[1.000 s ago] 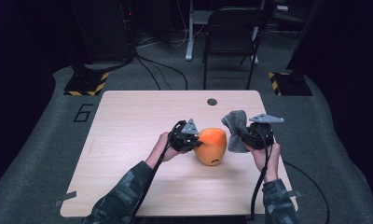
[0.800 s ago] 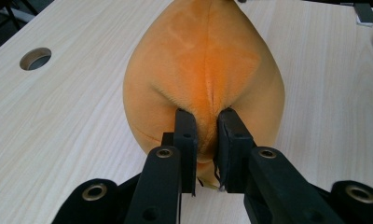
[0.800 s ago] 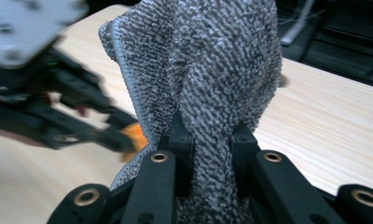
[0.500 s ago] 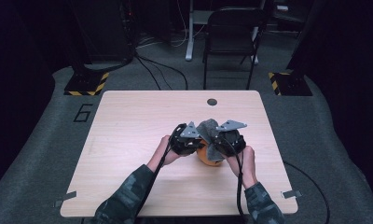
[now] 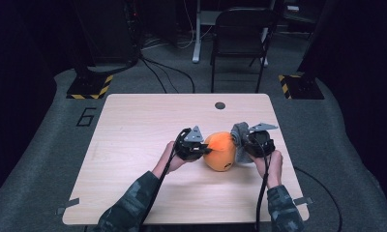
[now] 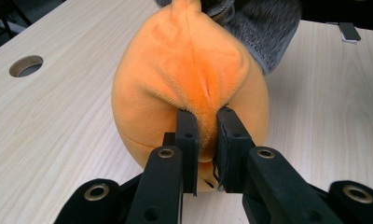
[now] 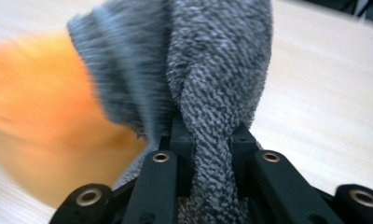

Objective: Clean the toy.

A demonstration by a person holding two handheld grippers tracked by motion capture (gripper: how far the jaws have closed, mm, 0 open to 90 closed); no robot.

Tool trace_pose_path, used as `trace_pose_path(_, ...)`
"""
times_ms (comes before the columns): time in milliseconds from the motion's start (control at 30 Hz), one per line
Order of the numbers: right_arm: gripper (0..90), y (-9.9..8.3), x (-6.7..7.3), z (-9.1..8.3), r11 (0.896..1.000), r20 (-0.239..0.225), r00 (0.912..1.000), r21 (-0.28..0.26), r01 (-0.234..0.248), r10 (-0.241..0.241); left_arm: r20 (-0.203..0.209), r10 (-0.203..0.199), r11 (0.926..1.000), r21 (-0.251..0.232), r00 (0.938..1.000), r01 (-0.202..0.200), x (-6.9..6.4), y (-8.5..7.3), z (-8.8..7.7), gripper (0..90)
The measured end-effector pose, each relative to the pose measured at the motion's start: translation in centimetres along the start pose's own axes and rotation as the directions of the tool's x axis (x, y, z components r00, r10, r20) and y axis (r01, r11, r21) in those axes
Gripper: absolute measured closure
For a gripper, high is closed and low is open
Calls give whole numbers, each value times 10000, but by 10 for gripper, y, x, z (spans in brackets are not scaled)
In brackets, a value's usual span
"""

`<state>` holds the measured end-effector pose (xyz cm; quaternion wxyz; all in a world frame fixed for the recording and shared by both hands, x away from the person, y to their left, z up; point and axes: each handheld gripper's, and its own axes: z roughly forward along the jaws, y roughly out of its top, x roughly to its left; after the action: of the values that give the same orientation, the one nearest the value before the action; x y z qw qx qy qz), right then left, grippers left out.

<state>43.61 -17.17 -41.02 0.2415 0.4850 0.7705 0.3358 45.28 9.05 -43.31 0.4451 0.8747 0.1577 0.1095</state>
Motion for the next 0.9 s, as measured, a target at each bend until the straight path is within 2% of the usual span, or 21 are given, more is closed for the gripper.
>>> trace_pose_path(100,771,14,11,-23,9963,-492,9985,-831,200,-242,-39,8,10000,3,10000,-8,0,1,0,808)
trace_pose_path(133,771,14,11,-23,9963,-492,9985,-831,200,-242,-39,8,10000,3,10000,-8,0,1,0,807)
trace_pose_path(167,770,22,26,-34,9921,-953,9944,-1209,344,-461,-44,131,9999,2,9999,-131,-1,1,0,808)
trace_pose_path(200,770,24,34,-36,9901,-1175,9911,-1320,473,-631,-31,214,9998,-12,9998,-214,-2,2,1,807)
trace_pose_path(233,769,27,43,-37,9890,-1360,9872,-1329,646,-828,-33,232,9997,0,9997,-232,-3,3,2,807)
trace_pose_path(267,769,27,43,-37,9890,-1360,9872,-1329,646,-828,-33,232,9997,0,9997,-232,-3,3,2,806)
trace_pose_path(300,769,28,52,-37,9880,-1507,9837,-1329,784,-983,-23,281,9996,-36,9996,-281,-4,4,2,806)
trace_pose_path(333,769,28,65,-30,9861,-1741,9755,-1207,1146,-1347,22,469,9989,16,9989,-469,-6,6,4,807)
trace_pose_path(400,770,25,70,-17,9870,-1672,9745,-837,1369,-1494,77,588,9982,86,9982,-588,-7,7,5,808)
trace_pose_path(433,771,23,69,-10,9877,-1482,9773,-622,1436,-1514,10,685,9974,214,9977,-685,-8,7,6,808)
trace_pose_path(467,771,23,69,-10,9877,-1482,9773,-622,1436,-1514,10,685,9974,214,9977,-685,-8,7,6,809)
trace_pose_path(500,772,20,67,-5,9905,-1416,9810,-553,1259,-1326,45,642,9976,253,9979,-643,-7,6,7,809)
trace_pose_path(533,773,18,57,0,9921,-1245,9847,-475,1164,-1215,90,492,9986,183,9987,-494,-6,5,8,810)
trace_pose_path(667,774,14,38,4,9971,-559,9960,-336,686,-704,136,436,9989,159,9990,-438,-6,5,9,810)
trace_pose_path(733,774,12,33,6,9980,-432,9974,-307,561,-574,120,482,9987,159,9988,-484,-7,6,11,810)
trace_pose_path(800,773,8,22,10,9986,158,9986,-176,505,-502,160,478,9987,170,9987,-481,-6,6,11,809)
trace_pose_path(833,771,7,19,10,9988,253,9986,-138,473,-469,164,469,9988,154,9988,-472,-6,7,11,809)
trace_pose_path(900,769,7,15,8,9993,93,9995,-247,295,-292,192,458,9988,147,9988,-461,-6,7,11,808)
